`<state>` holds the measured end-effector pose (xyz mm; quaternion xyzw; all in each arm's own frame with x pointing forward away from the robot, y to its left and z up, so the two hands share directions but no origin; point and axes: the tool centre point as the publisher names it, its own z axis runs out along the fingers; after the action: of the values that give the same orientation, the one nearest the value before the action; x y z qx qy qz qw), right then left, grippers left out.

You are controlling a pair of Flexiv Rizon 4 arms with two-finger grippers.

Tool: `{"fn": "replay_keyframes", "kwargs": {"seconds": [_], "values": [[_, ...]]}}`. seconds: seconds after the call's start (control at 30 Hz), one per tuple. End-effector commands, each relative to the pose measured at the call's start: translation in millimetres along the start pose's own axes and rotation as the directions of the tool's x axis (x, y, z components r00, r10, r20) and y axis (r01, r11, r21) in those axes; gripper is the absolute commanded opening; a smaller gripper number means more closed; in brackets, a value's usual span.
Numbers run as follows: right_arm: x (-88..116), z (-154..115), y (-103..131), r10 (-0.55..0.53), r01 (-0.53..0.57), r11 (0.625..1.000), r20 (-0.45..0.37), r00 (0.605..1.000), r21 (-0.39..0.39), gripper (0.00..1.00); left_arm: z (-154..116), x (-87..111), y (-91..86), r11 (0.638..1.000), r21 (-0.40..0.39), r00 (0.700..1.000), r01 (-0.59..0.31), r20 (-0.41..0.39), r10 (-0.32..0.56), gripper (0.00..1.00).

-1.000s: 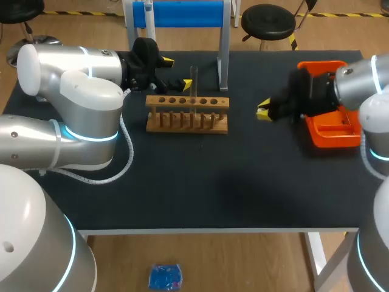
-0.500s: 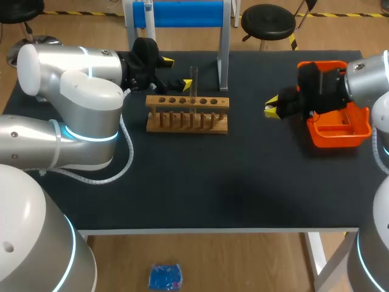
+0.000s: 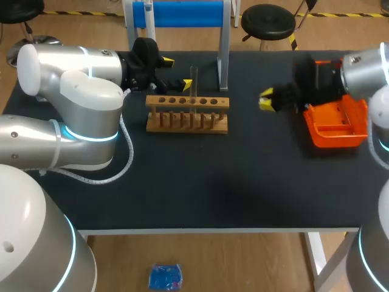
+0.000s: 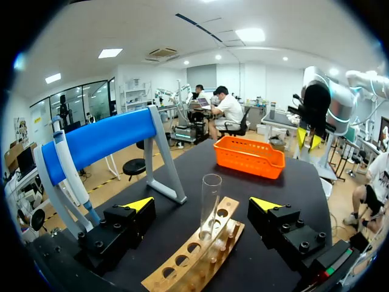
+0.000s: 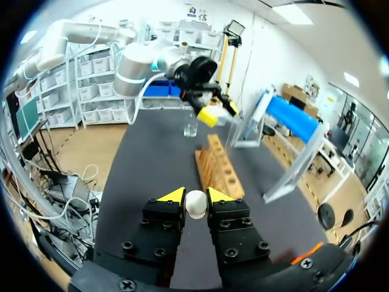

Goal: Invert the test tube, pick up the pipette, mount the tip to pipette, aspirate from beaker and dispense into the tube, eject the tip, return the pipette, and cap with the stopper.

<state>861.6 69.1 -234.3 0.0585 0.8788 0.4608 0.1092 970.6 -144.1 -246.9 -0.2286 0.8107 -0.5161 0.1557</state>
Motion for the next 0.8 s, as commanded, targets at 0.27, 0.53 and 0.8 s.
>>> {"fn": "replay_keyframes", "kwargs": {"seconds": [0.27, 0.53, 0.8], "values": [[-74.6, 69.9, 82.5, -0.077, 0.076, 0.997, -0.09, 0.993, -0.017, 0.0, 0.0, -0.5, 0.0, 1.0, 0.0, 1.0, 0.0, -0.002, 0.0, 1.0], [-86.3, 109.4, 109.6, -0.084, 0.084, 0.996, -0.131, 0.988, 0.001, 0.0, 0.0, -0.5, 0.0, 1.0, 0.0, 1.0, 0.0, -0.002, 0.0, 1.0], [-88.6, 133.6, 112.4, -0.064, 0.07, 0.997, -0.143, 0.988, 0.033, 0.0, 0.0, -0.5, 0.0, 1.0, 0.0, 1.0, 0.0, -0.002, 0.0, 1.0]]}}
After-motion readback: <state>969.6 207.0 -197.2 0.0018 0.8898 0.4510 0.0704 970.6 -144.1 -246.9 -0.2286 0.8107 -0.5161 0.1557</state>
